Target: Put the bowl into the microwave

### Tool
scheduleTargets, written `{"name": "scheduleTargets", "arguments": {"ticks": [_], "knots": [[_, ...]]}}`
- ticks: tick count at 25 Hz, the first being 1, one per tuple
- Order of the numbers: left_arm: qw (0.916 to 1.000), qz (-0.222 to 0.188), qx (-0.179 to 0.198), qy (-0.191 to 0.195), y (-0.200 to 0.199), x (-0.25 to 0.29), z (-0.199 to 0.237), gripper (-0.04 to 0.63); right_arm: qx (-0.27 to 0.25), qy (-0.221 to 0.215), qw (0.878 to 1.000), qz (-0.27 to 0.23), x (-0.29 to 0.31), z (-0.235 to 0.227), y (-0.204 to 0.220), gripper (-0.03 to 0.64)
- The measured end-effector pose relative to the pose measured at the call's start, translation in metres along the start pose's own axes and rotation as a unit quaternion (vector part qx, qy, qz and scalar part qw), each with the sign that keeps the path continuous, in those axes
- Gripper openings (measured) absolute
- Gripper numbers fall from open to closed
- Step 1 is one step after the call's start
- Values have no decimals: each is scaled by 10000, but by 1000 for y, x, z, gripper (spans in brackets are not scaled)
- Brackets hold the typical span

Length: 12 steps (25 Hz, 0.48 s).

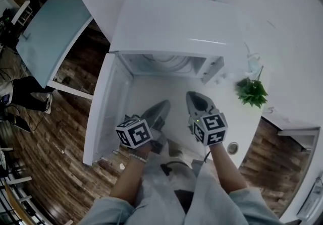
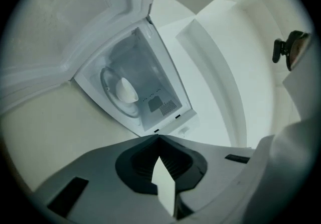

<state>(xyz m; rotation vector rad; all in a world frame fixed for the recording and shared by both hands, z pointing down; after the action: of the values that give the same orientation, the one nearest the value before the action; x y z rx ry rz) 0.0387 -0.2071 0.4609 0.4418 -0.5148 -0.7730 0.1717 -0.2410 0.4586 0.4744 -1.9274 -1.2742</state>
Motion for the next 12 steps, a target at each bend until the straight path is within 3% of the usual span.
{"name": "scheduleTargets", "arguments": {"ticks": [8,12], "knots": [[9926,74,1204,-123,9,-28,-34,0,152,103,9989,-430,-52,11,-4,0],[9873,-50,1585,-100,4,-43,-53,-1,173,54,9973,-713,-76,21,-16,0]]}}
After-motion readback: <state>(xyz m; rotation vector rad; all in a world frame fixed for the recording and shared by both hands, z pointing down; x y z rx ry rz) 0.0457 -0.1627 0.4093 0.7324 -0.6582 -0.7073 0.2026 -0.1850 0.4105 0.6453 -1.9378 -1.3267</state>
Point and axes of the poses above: the fingertips, and each gripper's own axes: x forward along the fingers, z to its left, y out of its underside, the point moved 5 cm from there along -x, backward along the fingers, and after that the axes turned 5 degrees about -y, right-handed, at the moved point
